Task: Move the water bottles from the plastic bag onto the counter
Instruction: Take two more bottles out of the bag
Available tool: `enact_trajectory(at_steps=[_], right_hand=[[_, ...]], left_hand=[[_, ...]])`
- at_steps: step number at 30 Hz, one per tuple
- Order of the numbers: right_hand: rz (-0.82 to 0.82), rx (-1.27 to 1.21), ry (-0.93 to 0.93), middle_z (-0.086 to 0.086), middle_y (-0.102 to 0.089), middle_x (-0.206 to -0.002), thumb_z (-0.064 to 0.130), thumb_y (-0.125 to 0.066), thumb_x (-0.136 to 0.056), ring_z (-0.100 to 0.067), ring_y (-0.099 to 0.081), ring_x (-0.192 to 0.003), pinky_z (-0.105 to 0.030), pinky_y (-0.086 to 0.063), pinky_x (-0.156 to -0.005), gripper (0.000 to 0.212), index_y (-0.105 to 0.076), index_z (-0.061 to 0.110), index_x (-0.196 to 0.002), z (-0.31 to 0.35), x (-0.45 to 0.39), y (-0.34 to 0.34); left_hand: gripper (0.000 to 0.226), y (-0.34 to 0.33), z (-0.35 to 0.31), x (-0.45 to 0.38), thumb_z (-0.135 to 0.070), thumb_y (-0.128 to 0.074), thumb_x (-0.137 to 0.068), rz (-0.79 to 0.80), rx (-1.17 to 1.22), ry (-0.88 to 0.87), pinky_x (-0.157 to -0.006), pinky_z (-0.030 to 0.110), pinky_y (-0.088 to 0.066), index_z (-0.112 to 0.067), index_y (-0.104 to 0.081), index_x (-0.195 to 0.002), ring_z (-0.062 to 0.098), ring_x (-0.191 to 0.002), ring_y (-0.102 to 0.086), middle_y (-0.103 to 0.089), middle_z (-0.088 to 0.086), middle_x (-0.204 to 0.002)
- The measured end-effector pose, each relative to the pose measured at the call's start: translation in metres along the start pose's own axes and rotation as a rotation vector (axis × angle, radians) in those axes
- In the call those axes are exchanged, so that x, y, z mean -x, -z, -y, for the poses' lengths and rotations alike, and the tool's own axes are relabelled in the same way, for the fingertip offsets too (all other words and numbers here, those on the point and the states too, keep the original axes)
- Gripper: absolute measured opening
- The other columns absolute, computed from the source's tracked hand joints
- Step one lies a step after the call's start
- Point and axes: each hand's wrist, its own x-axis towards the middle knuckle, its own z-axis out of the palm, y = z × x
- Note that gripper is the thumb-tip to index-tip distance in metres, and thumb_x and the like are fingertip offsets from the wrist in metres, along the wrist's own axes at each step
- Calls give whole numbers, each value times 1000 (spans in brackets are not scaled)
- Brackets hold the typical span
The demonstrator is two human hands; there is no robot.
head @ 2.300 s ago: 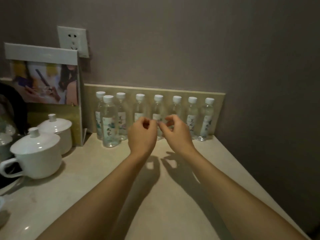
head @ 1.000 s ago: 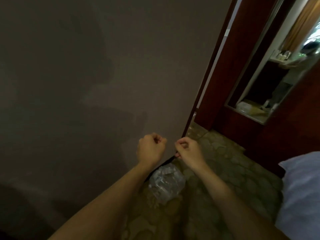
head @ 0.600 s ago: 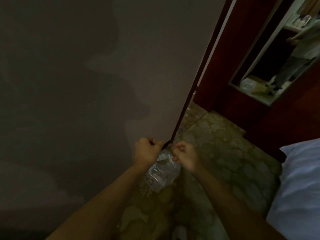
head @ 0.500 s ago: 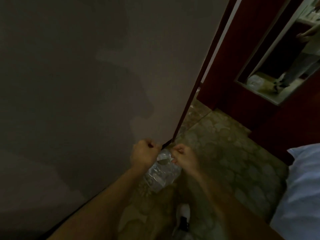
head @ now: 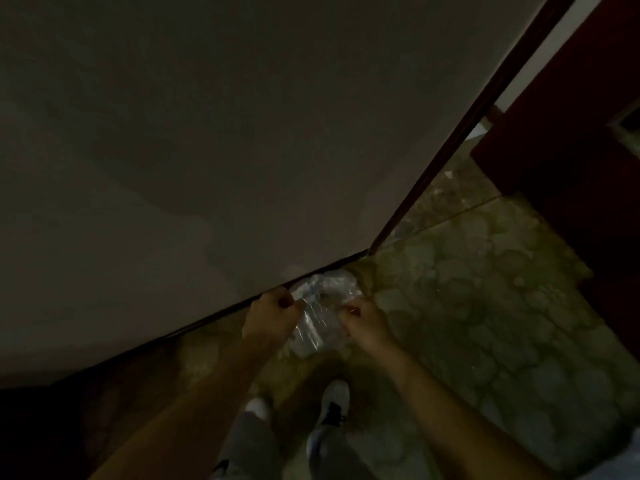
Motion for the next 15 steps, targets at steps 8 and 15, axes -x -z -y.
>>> enact_trajectory(at_steps=[8,15], right_hand=[[12,40,-72,-9,-68,-104,27,-60,-92,-26,-65,-98,-45,-55,-91,18,-65,15,-105,-81,-159,-28],[21,164,-53,-18,-67,-112,19,-49,-98,-30,-61,-104,-25,-41,-79,28,-67,0,-109,-168,-315,-76]], left_hand=[[18,-86,53,-134,-30,-62,-92,73,-15,59,-73,37,-54,-16,-61,-80,25,-78,-65,-67,10,-82],[13,-160,142,-259,-34,-60,-93,108,-132,56,-58,23,-40,-21,-58,-97,11,-75,-56,-59,-6,-80]])
